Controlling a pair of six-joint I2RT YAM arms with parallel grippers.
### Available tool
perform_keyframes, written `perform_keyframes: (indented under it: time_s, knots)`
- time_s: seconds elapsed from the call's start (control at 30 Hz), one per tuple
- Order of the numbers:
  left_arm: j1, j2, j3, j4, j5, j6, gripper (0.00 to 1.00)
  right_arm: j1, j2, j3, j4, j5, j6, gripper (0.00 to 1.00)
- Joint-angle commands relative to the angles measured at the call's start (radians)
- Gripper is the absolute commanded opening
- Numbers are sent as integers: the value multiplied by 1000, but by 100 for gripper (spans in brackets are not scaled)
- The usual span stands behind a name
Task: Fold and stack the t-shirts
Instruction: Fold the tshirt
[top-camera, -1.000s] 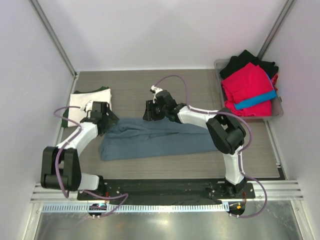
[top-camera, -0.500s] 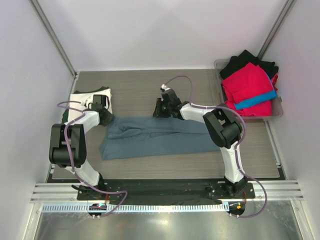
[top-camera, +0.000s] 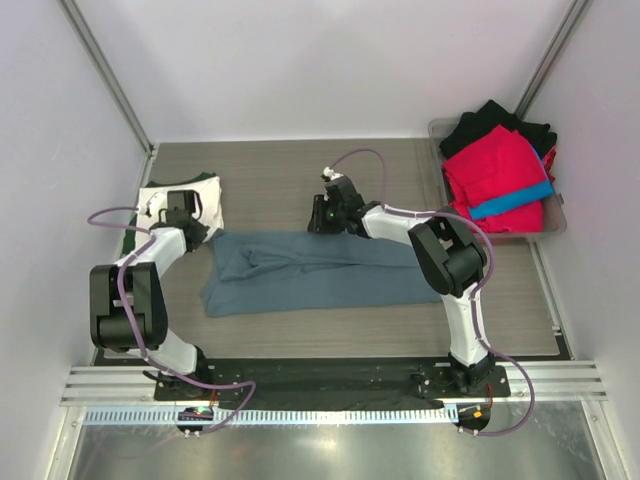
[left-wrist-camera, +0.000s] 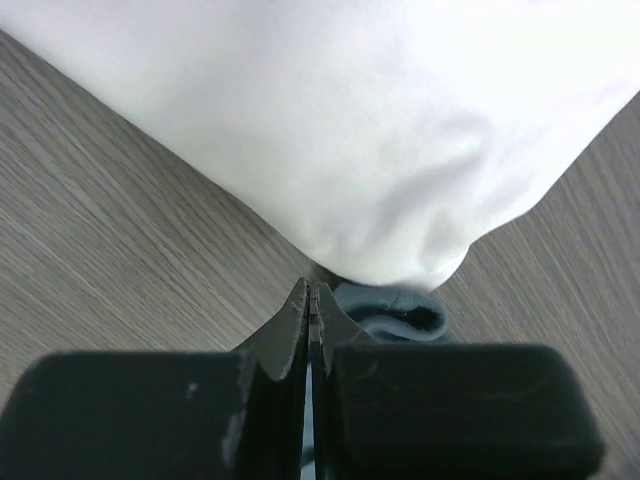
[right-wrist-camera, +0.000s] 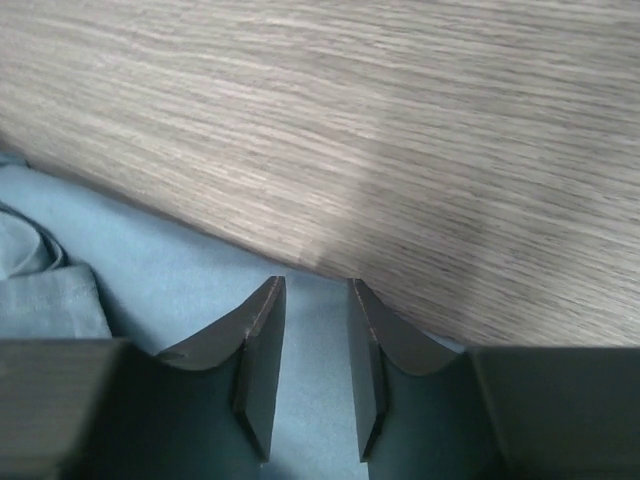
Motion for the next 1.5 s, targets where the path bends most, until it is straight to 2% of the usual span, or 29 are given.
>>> perform_keyframes:
  time_s: [0.0, 0.1, 0.23, 0.37, 0.5, 0.63, 0.8, 0.83, 0.93, 0.97, 1.07, 1.2, 1.47]
  knots:
    - [11, -38, -10, 17, -46, -3, 0, 35, -68, 22, -12, -32, -89, 41]
    - [11, -37, -13, 20, -37, 0, 0, 67, -71, 42, 40, -126, -99, 45]
    - [13, -38, -10, 29, 1, 22, 1, 125, -37, 106, 39, -174, -135, 48]
    - [10, -72, -26, 63, 86, 36, 13, 187, -8, 149, 30, -184, -188, 50]
    - [-3, -90, -63, 97, 156, 9, 20, 223, 27, 191, 16, -183, -215, 52]
    - [-19, -69, -53, 98, 196, 12, 22, 243, 64, 248, -33, -163, -232, 52]
    - [-88, -35, -20, 83, 162, 16, 27, 265, 104, 298, -77, -106, -251, 49]
    - [-92, -28, -17, 80, 162, 14, 28, 266, 107, 301, -77, -105, -249, 48]
    - [-101, 23, 12, 77, 184, 23, 29, 270, 101, 297, -79, -112, -251, 27]
    - [-104, 43, 21, 75, 188, 26, 30, 270, 95, 294, -74, -118, -249, 17]
    - [-118, 121, 70, 42, 175, 37, 29, 273, 51, 239, -39, -125, -246, 4]
    - [-116, 189, 96, 22, 162, 42, 29, 273, -60, 58, 67, -149, -222, 1]
    - [-116, 230, 127, -21, 115, 54, 29, 274, -302, -278, 191, -171, -171, 4]
